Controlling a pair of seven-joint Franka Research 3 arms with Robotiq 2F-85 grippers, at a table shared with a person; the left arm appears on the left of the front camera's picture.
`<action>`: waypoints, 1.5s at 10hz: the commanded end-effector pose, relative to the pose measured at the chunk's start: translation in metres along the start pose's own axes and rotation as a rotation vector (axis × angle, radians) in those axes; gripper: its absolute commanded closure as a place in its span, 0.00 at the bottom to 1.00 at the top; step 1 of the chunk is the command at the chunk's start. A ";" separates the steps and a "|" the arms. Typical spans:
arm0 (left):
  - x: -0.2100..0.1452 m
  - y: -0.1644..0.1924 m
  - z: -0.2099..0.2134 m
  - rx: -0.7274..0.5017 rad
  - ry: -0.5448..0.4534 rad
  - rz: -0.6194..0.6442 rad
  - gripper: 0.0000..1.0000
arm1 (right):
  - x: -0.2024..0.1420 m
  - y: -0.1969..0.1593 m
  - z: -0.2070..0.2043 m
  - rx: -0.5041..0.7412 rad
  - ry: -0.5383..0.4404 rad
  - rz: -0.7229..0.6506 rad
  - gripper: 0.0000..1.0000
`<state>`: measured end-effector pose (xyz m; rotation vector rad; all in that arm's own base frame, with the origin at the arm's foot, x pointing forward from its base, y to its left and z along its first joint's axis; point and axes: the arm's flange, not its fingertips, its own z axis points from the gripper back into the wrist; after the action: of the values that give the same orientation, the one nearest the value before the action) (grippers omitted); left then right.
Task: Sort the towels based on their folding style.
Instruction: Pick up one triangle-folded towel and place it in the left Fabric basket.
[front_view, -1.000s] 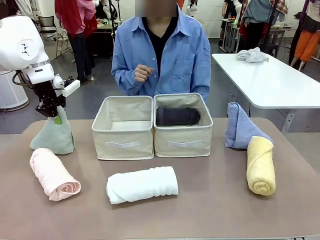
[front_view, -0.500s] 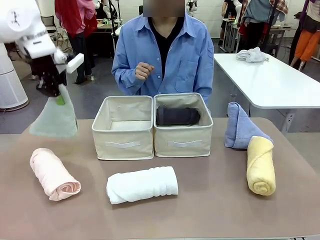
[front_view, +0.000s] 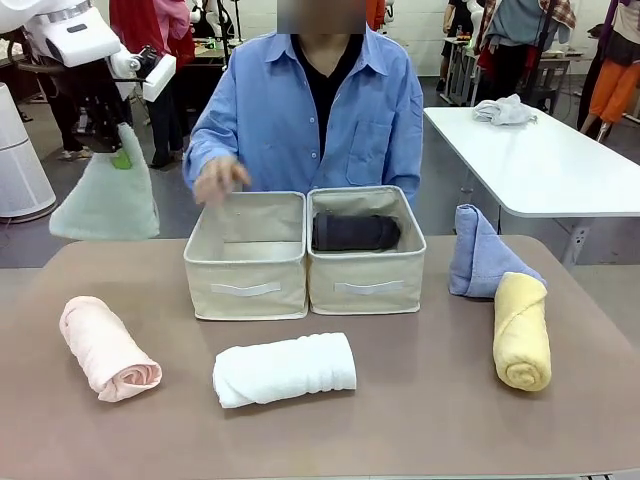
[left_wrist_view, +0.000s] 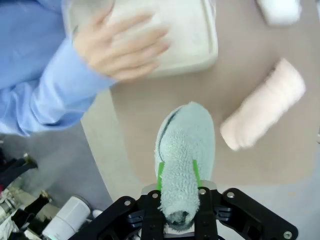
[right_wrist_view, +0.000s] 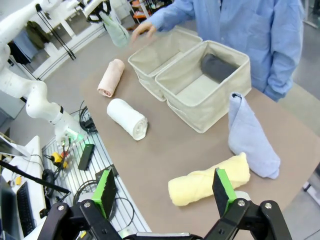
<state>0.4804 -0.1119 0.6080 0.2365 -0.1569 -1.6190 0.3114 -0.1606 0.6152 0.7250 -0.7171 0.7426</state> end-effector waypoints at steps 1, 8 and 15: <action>-0.100 -0.051 -0.011 -0.054 0.131 0.020 1.00 | 0.000 0.000 -0.001 0.010 -0.011 0.009 0.00; -0.269 -0.141 -0.016 0.018 0.033 0.328 1.00 | 0.000 0.000 -0.001 0.010 -0.011 0.009 0.00; -0.245 -0.120 -0.007 0.045 -0.067 0.303 1.00 | 0.000 0.000 -0.001 0.010 -0.011 0.009 0.00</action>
<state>0.3674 0.1551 0.5759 0.2072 -0.2014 -1.3149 0.3116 -0.1607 0.6153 0.7247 -0.7163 0.7418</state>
